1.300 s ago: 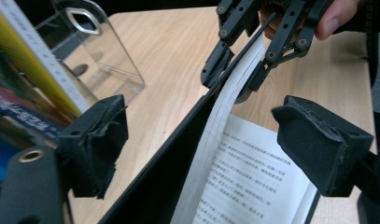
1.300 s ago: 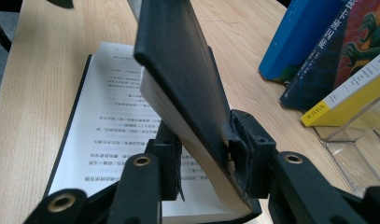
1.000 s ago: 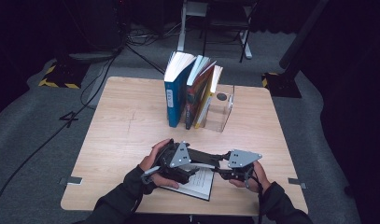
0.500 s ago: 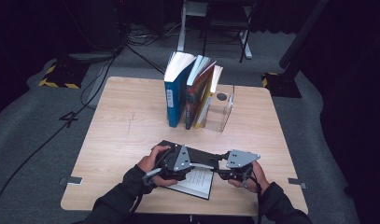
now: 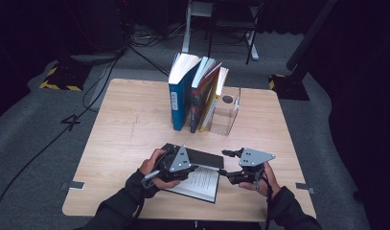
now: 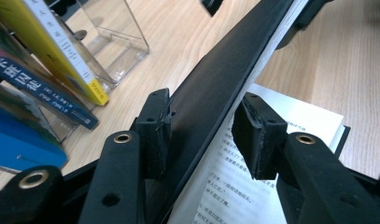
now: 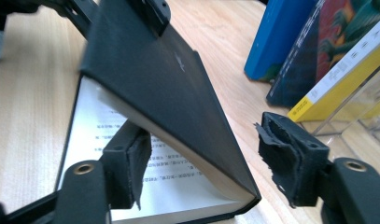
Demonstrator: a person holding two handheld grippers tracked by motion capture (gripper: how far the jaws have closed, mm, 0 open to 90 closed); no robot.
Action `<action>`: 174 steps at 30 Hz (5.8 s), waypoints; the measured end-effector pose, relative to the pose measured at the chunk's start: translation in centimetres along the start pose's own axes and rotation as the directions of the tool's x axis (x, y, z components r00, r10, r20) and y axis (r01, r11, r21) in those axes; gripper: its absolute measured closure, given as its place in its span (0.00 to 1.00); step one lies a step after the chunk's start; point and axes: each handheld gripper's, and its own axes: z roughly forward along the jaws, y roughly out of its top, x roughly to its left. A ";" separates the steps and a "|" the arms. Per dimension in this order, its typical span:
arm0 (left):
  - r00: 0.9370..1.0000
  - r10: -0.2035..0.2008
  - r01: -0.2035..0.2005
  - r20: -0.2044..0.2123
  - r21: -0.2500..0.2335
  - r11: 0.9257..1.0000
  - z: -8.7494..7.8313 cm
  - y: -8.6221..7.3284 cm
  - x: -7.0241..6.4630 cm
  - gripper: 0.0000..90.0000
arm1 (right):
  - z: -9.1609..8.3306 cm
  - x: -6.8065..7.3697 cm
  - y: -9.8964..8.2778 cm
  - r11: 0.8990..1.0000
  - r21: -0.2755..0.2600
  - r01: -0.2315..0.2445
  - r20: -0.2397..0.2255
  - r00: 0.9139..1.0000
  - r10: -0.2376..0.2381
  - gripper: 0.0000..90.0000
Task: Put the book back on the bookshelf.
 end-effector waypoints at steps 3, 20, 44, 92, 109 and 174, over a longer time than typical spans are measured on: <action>1.000 -0.026 0.026 -0.002 -0.020 0.999 -0.2 -0.2 0.3 0.64 | -0.6 -0.3 0.0 1.000 -0.004 0.004 0.009 1.000 -0.004 0.37; 0.962 -0.257 0.272 0.092 -0.254 0.928 -3.3 -3.8 4.2 0.64 | -1.2 -2.2 -1.9 0.996 0.038 -0.082 0.118 0.990 0.077 0.37; 0.910 -0.380 0.414 0.164 -0.376 0.829 -4.9 -6.7 6.1 0.63 | 3.7 0.0 -0.5 0.994 -0.011 -0.109 0.032 0.994 0.109 0.37; 0.908 -0.368 0.416 0.199 -0.335 0.846 -5.8 -9.0 4.0 0.52 | 5.4 1.7 7.7 0.988 -0.157 -0.008 0.071 0.997 0.020 0.48; 0.923 -0.264 0.342 0.280 -0.284 0.896 -1.5 -5.6 2.3 0.55 | 1.0 0.9 6.2 0.984 -0.177 0.033 0.102 0.995 -0.015 0.50; 0.915 -0.387 0.353 -0.109 -0.243 0.903 1.1 -5.5 -1.2 0.45 | 3.5 2.1 4.8 0.988 -0.151 0.023 0.101 0.995 -0.008 0.37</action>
